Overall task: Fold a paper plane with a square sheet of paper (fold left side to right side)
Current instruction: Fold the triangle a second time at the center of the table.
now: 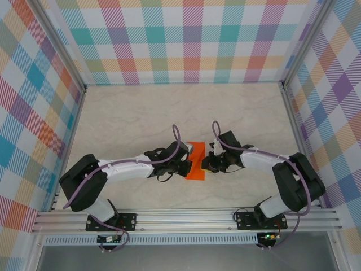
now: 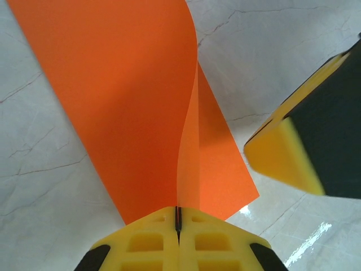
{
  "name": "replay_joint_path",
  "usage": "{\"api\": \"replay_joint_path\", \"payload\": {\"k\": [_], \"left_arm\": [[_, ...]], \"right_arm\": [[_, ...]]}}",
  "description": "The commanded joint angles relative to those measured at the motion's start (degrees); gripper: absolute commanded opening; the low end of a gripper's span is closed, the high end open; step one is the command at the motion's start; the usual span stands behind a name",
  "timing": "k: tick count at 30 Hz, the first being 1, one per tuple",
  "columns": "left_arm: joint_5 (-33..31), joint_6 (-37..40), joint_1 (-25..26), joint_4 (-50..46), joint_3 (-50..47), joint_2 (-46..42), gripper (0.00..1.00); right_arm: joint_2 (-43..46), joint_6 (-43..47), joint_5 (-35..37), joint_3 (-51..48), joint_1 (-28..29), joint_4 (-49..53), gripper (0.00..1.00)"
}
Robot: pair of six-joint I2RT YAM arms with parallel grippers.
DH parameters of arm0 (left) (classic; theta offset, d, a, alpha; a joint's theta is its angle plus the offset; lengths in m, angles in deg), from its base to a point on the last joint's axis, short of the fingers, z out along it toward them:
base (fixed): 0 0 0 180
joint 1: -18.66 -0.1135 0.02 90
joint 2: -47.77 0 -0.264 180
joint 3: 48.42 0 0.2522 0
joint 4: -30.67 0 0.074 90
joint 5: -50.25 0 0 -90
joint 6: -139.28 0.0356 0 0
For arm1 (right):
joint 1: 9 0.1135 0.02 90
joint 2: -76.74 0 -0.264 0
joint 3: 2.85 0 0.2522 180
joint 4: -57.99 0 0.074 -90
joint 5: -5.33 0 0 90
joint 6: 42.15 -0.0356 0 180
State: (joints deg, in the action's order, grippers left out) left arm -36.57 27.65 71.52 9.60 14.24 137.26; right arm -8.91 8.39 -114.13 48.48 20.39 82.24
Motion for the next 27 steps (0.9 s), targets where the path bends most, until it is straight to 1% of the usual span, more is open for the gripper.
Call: {"api": "replay_joint_path", "payload": {"k": [1,5,12,27], "left_arm": [[0.8,0.7,-1.2,-1.4,-0.5,-1.9,0.00],[1.1,1.5,-2.4,-2.3,-0.4,-1.7,0.00],[0.5,2.3,-3.8,-2.9,-0.5,-1.3,0.00],[0.6,4.2,-5.3,-2.6,1.8,3.2,0.00]], "right_arm": [[-2.2,0.3,3.1,1.1,0.9,0.6,0.08],[-4.7,0.9,4.3,1.6,1.7,2.0,0.07],[-6.4,2.4,6.9,2.6,2.4,5.6,0.07],[-7.6,3.7,8.8,4.3,3.2,8.3,0.08]]}}
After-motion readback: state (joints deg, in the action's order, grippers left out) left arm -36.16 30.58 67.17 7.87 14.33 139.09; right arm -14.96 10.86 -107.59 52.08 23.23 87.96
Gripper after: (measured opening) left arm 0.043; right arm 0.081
